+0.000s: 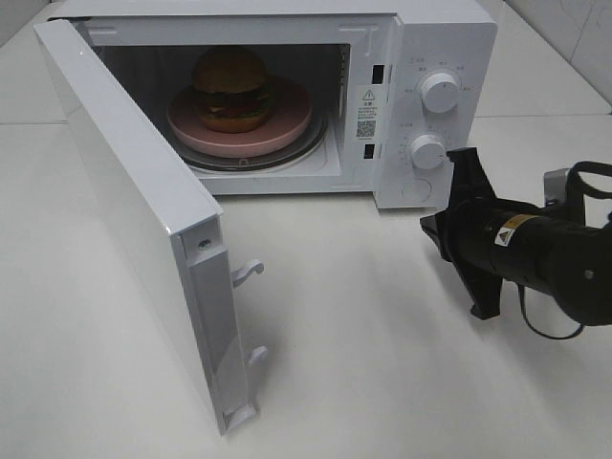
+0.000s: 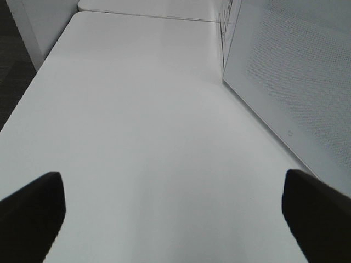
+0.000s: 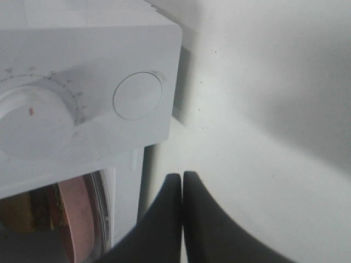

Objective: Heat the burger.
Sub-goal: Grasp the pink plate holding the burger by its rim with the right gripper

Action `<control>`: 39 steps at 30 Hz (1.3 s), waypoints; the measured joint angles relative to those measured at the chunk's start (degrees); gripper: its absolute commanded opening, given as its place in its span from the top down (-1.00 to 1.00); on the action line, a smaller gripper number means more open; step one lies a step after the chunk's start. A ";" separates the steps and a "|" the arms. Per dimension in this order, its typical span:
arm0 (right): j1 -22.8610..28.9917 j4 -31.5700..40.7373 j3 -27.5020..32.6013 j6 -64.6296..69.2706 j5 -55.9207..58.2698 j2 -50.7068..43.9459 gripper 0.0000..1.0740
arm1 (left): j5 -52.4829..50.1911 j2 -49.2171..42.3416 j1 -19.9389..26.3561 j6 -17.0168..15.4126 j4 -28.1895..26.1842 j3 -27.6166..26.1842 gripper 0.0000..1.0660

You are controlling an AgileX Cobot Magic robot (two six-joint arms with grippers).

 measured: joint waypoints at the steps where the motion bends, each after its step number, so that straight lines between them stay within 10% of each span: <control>1: 0.00 0.00 0.00 0.00 0.00 0.00 1.00 | 0.00 0.00 0.00 0.00 0.00 0.00 -0.88; 18: 0.00 -0.69 -1.03 -41.71 35.18 -27.50 1.00 | 0.00 0.00 0.00 0.00 0.00 0.00 -0.88; 39: 0.00 -1.32 -17.99 -79.41 85.31 -34.09 0.96 | 0.00 0.00 0.00 0.00 0.00 0.00 -0.88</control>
